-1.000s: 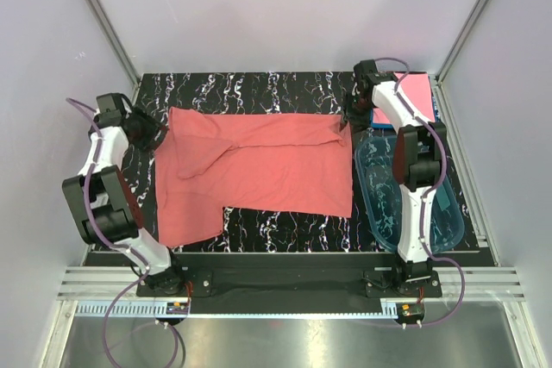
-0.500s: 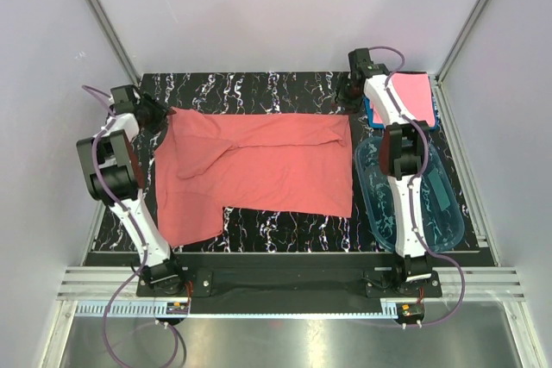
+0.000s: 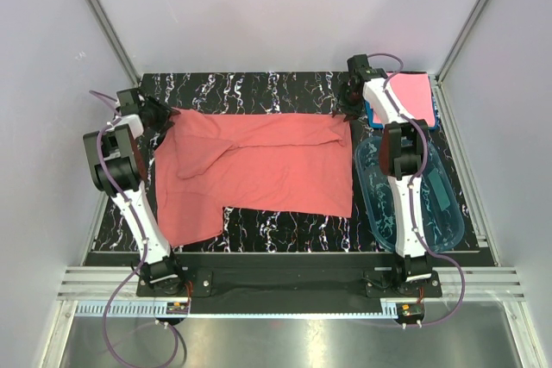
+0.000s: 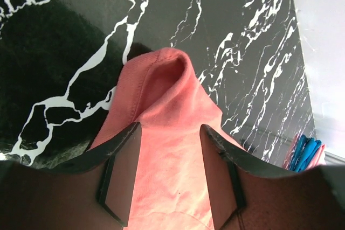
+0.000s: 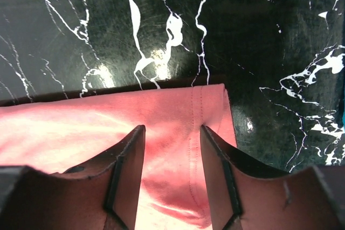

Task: Fold and stack the t-shirts
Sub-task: Fold the tshirt

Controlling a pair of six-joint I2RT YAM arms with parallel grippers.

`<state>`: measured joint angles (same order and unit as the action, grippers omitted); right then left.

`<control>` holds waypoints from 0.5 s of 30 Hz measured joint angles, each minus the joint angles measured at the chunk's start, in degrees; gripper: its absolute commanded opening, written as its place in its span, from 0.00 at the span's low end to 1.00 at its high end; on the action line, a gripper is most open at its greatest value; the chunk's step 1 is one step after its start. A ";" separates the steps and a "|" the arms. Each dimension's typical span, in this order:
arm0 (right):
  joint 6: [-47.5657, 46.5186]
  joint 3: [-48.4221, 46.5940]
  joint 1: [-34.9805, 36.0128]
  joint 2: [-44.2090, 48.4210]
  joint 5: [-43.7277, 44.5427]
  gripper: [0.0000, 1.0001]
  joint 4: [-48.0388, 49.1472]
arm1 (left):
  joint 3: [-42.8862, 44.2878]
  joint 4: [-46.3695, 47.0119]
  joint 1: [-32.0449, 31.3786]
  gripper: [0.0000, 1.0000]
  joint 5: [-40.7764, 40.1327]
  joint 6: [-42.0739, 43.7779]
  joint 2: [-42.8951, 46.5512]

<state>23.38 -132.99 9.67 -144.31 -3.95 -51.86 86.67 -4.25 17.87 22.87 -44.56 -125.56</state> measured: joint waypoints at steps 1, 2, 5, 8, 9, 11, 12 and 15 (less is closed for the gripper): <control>0.00 0.35 -0.07 0.00 -0.02 0.50 0.15 | 0.00 0.17 -0.04 0.52 -0.02 -0.07 0.00; 0.00 0.83 -0.11 0.02 -0.04 0.50 0.42 | 0.00 0.48 -0.11 0.51 -0.13 -0.09 0.00; -0.13 2.36 -0.35 0.02 -0.22 0.49 1.27 | -0.04 1.84 -0.17 0.49 -0.39 -0.33 0.00; -0.52 2.73 -0.81 0.02 -0.85 0.46 1.22 | -0.07 4.11 -0.22 0.41 -0.59 -0.63 0.00; -0.68 2.73 -0.98 0.02 -1.29 0.44 1.22 | -0.07 4.85 -0.22 0.41 -0.61 -0.81 0.00; -0.90 2.93 -1.22 0.04 -1.77 0.43 1.40 | -0.07 6.05 -0.26 0.41 -0.59 -0.96 0.00; -0.98 3.30 -1.27 0.13 -1.90 0.43 1.62 | -0.07 6.54 -0.31 0.40 -0.61 -0.98 0.00; -1.29 4.22 -1.55 0.48 -2.75 0.42 2.19 | -0.07 7.45 -0.31 0.41 -0.68 -0.98 0.00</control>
<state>22.09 -128.77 8.12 -143.83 -6.70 -49.67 86.61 3.20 17.56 22.20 -45.54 -125.56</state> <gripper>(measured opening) 0.425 0.406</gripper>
